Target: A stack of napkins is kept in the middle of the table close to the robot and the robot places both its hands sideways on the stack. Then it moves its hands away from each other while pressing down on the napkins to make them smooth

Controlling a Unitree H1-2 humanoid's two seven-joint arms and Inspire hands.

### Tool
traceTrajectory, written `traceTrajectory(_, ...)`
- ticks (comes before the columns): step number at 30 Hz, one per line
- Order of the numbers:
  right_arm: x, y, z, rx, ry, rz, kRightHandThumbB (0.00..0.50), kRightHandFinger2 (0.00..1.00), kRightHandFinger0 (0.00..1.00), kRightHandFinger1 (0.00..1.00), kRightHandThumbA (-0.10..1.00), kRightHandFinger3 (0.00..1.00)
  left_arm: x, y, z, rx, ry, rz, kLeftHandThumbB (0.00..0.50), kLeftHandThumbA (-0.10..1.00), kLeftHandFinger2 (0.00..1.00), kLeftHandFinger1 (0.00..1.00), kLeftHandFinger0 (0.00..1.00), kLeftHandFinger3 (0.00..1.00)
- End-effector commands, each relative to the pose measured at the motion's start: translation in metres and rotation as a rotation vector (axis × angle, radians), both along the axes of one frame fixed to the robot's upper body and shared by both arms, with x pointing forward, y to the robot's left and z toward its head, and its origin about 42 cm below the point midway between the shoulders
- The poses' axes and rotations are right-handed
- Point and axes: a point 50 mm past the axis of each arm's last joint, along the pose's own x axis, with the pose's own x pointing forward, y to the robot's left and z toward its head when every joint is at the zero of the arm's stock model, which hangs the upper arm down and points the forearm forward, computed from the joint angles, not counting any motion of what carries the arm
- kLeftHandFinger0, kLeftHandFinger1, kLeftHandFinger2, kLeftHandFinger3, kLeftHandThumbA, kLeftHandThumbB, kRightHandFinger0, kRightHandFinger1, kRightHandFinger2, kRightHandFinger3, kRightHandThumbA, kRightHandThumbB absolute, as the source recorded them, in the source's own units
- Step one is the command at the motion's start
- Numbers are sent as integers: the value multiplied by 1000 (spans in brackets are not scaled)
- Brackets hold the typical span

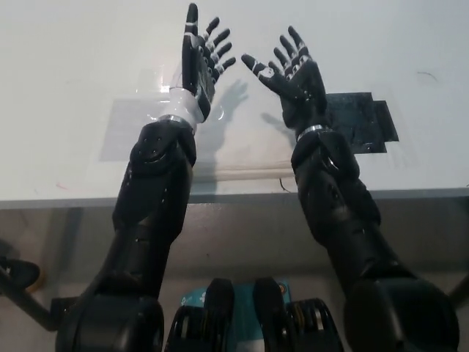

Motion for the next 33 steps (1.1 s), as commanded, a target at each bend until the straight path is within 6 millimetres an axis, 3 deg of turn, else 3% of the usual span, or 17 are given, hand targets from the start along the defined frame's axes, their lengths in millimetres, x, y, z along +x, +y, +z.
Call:
traceTrajectory(1, 8, 3, 20, 91, -85, 2, 193, 1000, 1000, 1000, 1000, 1000, 12, -6, 32, -21, -106, 13, 237, 1000, 1000, 1000, 1000, 1000)
traceTrajectory(8, -5, 12, -18, 101, 15, 10, 220, 1000, 1000, 1000, 1000, 1000, 5, -14, 2, 12, -69, 12, 250, 1000, 1000, 1000, 1000, 1000)
traceTrajectory(14, -16, 27, -35, 93, 35, 48, 229, 1000, 1000, 1000, 1000, 1000, -8, -21, -19, -14, -66, 21, 263, 1000, 1000, 1000, 1000, 1000)
traceTrajectory(17, -23, 35, -41, 90, 39, 65, 249, 1000, 1000, 1000, 1000, 1000, -18, -25, -38, -66, -27, 25, 287, 1000, 1000, 1000, 1000, 1000)
traceTrajectory(20, -33, 41, -58, 73, 71, 83, 227, 1000, 1000, 1000, 1000, 1000, -33, -27, -70, -80, 23, 34, 245, 1000, 1000, 1000, 1000, 1000)
traceTrajectory(24, -39, 35, -73, 53, 92, 82, 227, 1000, 1000, 1000, 1000, 1000, -48, -30, -100, -52, 77, 49, 248, 1000, 1000, 1000, 1000, 1000)
traceTrajectory(25, -39, 34, -74, 50, 92, 81, 208, 1000, 1000, 1000, 1000, 1000, -49, -31, -103, -50, 82, 51, 221, 1000, 1000, 1000, 1000, 1000)
traceTrajectory(27, -42, 30, -84, 29, 116, 84, 238, 1000, 1000, 1000, 1000, 1000, -62, -31, -127, -21, 129, 48, 249, 1000, 1000, 1000, 1000, 1000)
traceTrajectory(29, -44, 29, -86, 10, 116, 89, 227, 1000, 1000, 1000, 1000, 1000, -66, -28, -137, -8, 145, 48, 247, 1000, 1000, 1000, 1000, 1000)
traceTrajectory(33, -47, 23, -97, -125, 128, 122, 235, 1000, 1000, 1000, 1000, 1000, -70, -18, -155, 85, 193, 42, 298, 1000, 1000, 1000, 1000, 1000)
